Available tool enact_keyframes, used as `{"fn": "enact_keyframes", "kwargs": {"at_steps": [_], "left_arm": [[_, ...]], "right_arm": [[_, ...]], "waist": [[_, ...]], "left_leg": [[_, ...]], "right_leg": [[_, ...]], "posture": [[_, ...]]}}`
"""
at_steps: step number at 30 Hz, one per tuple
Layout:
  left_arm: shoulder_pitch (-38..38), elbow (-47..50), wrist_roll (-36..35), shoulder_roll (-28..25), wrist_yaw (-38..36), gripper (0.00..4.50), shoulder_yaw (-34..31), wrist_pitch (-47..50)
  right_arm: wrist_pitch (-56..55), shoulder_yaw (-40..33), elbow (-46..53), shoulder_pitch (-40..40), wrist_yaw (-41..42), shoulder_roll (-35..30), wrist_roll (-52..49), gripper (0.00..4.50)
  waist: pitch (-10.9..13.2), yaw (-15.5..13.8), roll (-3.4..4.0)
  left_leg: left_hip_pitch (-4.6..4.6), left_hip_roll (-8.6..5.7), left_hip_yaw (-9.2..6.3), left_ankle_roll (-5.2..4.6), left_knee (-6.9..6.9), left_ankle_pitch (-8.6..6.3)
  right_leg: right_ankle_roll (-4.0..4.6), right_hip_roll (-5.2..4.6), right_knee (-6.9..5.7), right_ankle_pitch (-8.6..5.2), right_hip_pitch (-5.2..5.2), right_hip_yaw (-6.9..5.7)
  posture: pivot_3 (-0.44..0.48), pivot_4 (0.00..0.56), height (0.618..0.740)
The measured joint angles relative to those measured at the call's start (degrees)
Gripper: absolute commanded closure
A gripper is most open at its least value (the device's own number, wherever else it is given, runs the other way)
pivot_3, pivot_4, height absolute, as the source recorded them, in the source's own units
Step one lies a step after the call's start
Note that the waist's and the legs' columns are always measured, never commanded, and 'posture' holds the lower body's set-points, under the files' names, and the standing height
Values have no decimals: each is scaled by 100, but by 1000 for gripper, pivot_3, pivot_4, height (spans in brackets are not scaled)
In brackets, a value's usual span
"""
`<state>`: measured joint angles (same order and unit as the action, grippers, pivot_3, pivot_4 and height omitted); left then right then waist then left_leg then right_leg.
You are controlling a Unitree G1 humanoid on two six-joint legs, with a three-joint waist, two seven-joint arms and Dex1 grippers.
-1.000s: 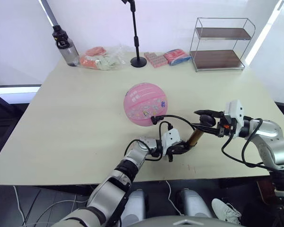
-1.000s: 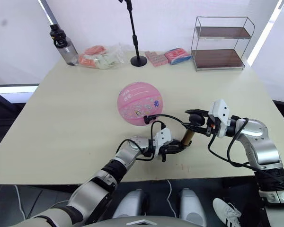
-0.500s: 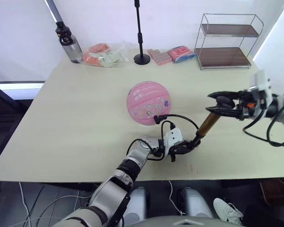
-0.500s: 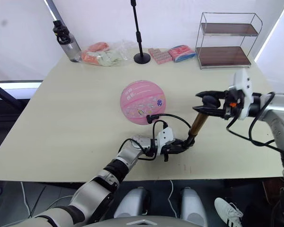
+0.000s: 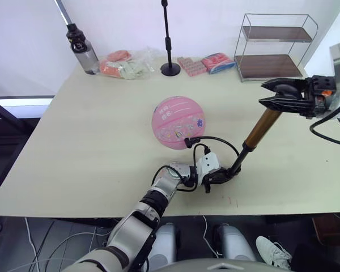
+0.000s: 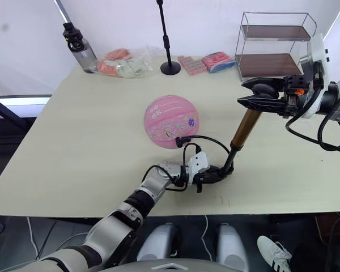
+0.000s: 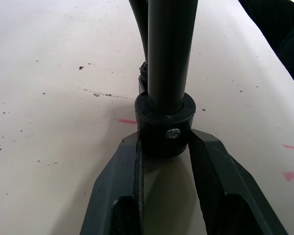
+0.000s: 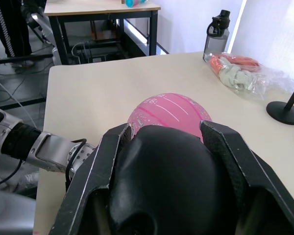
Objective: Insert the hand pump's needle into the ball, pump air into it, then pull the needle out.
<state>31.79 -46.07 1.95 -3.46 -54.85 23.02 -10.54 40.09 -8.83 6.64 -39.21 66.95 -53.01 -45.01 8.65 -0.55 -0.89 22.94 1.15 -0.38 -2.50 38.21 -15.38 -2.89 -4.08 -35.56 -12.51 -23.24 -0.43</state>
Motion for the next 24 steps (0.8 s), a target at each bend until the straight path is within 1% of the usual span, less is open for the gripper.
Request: {"fn": "enact_keyframes", "kwargs": {"at_steps": [5,9,12,17,24], "left_arm": [[-16,-2,7,-3,14,3567,6,0],[-46,-14,30,-41,89,3567,5,0],[-54,-22,35,-73,108,3567,5,0],[-64,-66,39,-85,131,3567,2,0],[-78,-73,39,-90,137,3567,2,2]], "right_arm": [[-411,-47,269,325,-2,119,194,2759],[-1093,76,327,1024,-101,624,582,2759],[-1392,222,299,1292,-138,952,779,2759],[-2072,536,-59,1657,-140,1377,1264,2759],[-2926,950,-605,1994,-121,1795,1885,2759]], "waist": [[-11,-2,-10],[-39,20,-32],[-59,68,-39],[-92,105,-43],[-112,118,-50]], "left_leg": [[-6,3,-4,0,-1,0],[-24,7,-3,0,0,0],[-34,11,-6,0,0,0],[-56,12,-9,0,0,0],[-58,12,-9,0,-2,0]], "right_leg": [[-1,5,0,-1,4,-3],[-9,11,-1,-6,14,-2],[-22,15,-3,-13,19,-3],[-22,18,-4,-14,41,-5],[-19,16,-4,-13,44,-5]], "posture": [[0,150,740],[0,150,740],[0,150,740],[0,150,740],[0,150,740]]}}
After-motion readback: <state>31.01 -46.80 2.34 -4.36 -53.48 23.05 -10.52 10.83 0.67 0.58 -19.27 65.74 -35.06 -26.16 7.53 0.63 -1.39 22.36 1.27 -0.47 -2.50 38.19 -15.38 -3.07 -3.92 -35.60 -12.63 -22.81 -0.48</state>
